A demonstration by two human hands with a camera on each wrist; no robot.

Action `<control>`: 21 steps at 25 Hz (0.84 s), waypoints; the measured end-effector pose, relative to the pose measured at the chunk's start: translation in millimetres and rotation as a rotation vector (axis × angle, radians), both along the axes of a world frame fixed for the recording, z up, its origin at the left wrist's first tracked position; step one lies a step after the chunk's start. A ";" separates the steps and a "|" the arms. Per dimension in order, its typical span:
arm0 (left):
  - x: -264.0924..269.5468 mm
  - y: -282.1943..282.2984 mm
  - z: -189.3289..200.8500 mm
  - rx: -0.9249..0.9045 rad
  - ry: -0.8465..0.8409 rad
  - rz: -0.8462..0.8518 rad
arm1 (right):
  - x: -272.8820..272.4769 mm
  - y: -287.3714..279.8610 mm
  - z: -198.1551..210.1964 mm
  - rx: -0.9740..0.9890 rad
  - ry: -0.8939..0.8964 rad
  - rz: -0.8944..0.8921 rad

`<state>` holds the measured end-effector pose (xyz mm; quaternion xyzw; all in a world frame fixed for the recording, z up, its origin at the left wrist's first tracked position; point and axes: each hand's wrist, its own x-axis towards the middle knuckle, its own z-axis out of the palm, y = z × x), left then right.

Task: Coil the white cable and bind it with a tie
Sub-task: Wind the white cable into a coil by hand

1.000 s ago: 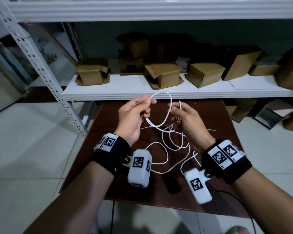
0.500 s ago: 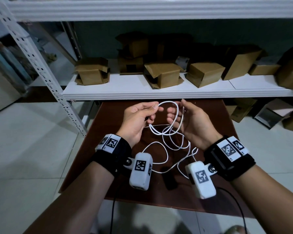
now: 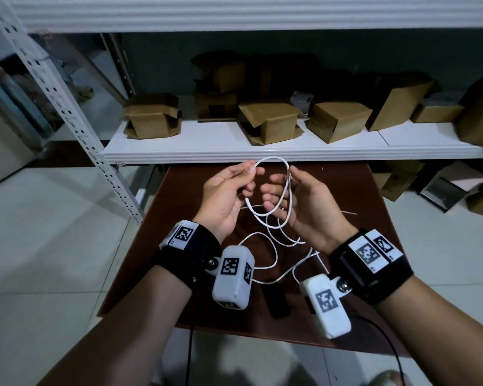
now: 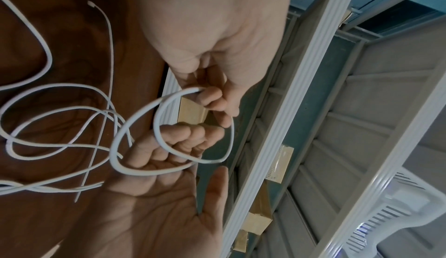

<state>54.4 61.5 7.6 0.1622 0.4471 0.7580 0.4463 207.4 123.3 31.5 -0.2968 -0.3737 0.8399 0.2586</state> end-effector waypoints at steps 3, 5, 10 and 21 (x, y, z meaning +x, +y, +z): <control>3.1 0.4 -1.5 0.015 -0.015 0.009 | -2.3 -2.0 -1.3 -0.028 0.042 -0.046; 5.8 0.6 -2.2 0.008 0.001 -0.009 | -3.9 -0.4 -3.6 -0.049 0.110 -0.056; 10.5 -0.6 2.3 -0.017 0.023 -0.044 | -3.9 1.5 -6.1 -0.059 0.181 -0.043; 24.7 -3.8 10.9 -0.053 -0.371 -0.249 | -1.0 2.2 0.3 -0.109 0.265 -0.203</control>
